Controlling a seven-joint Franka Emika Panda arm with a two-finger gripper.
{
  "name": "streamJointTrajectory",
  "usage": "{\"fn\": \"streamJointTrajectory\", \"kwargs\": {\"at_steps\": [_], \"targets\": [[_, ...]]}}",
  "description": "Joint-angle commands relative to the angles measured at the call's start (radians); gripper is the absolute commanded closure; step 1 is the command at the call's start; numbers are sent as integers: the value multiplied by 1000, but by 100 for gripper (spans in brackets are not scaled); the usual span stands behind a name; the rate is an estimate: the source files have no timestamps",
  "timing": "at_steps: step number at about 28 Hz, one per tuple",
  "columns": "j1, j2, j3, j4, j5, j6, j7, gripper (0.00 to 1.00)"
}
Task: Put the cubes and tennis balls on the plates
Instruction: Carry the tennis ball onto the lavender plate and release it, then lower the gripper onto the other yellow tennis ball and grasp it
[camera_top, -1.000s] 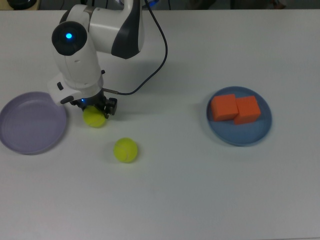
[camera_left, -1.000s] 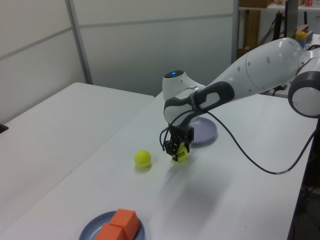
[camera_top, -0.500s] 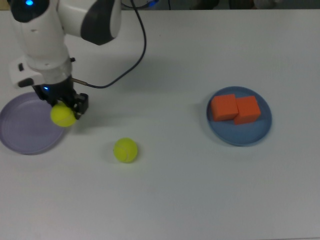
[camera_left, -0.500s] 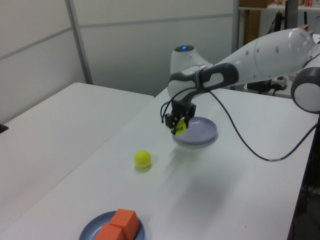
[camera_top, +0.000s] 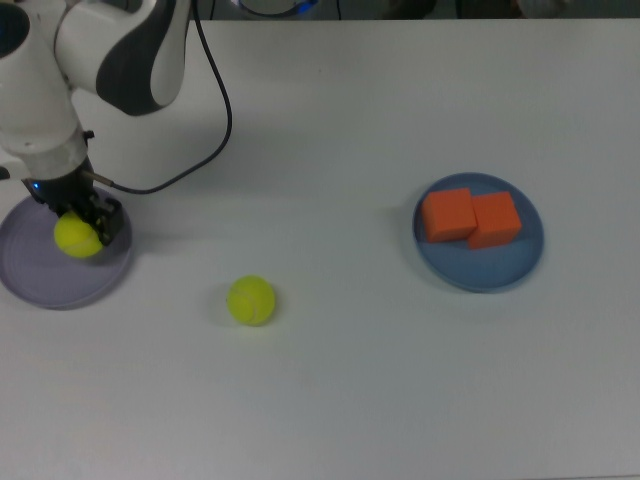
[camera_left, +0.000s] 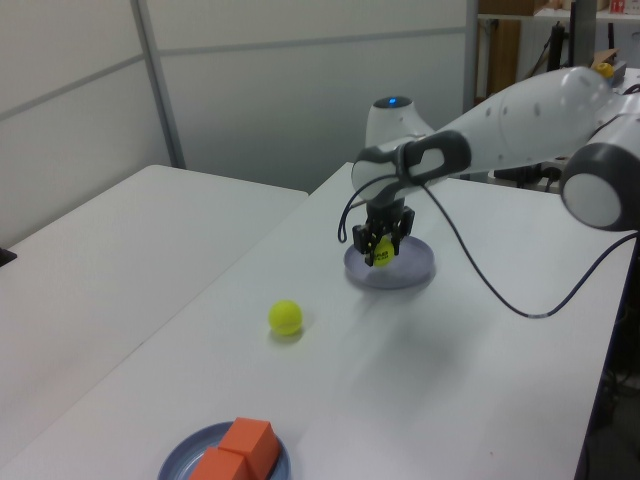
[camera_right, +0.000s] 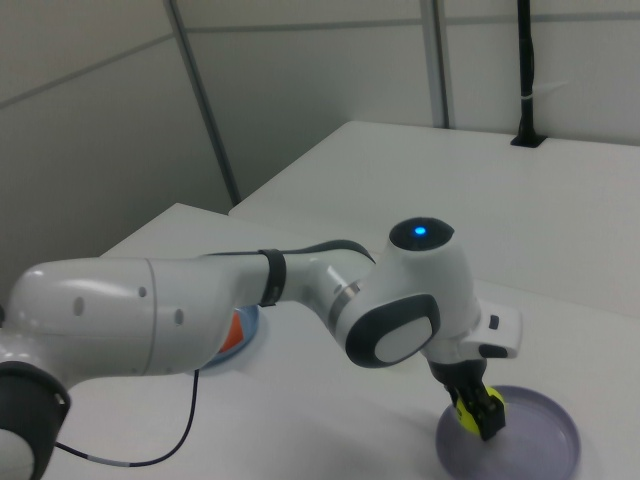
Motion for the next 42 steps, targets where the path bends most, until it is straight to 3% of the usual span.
{"fn": "streamJointTrajectory", "kwargs": {"at_steps": [1, 3, 4, 5, 8, 14, 21, 30, 33, 42], "targets": [[5, 52, -8, 44, 26, 36, -3, 100], [5, 55, -8, 44, 25, 39, -5, 97], [5, 55, -8, 44, 25, 40, -9, 39], [5, 54, -8, 44, 23, 40, -9, 0], [5, 42, -9, 46, 26, 33, -9, 0], [19, -59, 6, 58, 36, -19, -5, 0], [92, -64, 15, 110, 62, -49, 43, 0], [111, -32, 155, 112, 72, -35, 118, 0], [112, -20, 200, 110, 71, 38, 145, 0], [113, 29, 219, 118, 62, 82, 159, 0]]}}
